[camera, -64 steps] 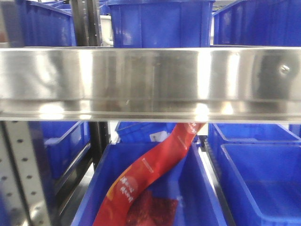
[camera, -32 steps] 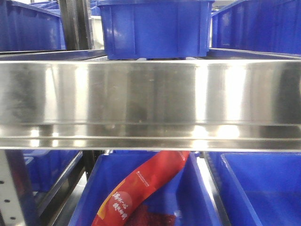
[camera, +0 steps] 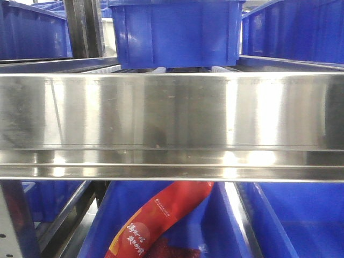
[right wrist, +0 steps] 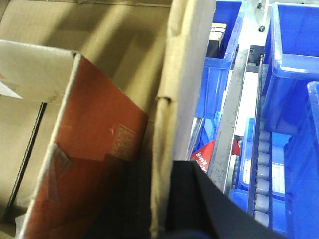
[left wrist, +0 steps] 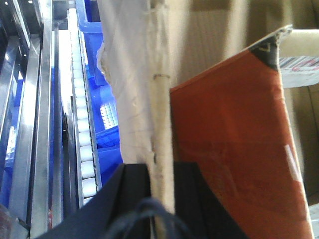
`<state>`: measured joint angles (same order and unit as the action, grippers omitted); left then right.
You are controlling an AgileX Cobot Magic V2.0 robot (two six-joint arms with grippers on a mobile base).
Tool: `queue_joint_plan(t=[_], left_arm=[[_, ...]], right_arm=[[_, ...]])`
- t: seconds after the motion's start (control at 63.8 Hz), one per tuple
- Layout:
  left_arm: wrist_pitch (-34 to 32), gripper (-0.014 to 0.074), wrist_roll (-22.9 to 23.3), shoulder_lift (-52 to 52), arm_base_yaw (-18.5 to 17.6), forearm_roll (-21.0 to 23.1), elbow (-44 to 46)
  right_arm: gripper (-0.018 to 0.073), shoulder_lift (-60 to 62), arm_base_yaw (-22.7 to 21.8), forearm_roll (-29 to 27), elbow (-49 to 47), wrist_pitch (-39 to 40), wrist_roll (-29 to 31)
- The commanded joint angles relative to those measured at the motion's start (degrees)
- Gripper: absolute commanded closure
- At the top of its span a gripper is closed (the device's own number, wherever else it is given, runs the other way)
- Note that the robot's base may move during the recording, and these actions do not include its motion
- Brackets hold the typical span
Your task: Stack two boxes on right shelf middle
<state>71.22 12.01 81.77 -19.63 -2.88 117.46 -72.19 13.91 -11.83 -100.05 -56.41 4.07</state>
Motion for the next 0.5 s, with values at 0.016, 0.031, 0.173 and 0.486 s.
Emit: queue_joint_plan(t=[0.016,0.031,0.173,0.486], left_arm=[[-2.17,0.0708,0.04,-0.85,0.32,-2.86,0.64],[-2.17,0.0708,0.04,-0.85,0.32,-2.86,0.64],[-2.17,0.0708,0.04,-0.85,0.32,-2.86,0.64],[-2.17,0.0708,0.04,-0.85,0.32,-2.86,0.64]], right_arm=[[0.0712,0.82,-0.55,2.12,-0.55,2.86,1.04],[0.0712,0.82,-0.55,2.12,-0.55,2.86,1.04],[0.0712,0.82,-0.55,2.12,-0.55,2.86,1.04],[0.0712,0.82,-0.55,2.12,-0.55,2.86,1.04]])
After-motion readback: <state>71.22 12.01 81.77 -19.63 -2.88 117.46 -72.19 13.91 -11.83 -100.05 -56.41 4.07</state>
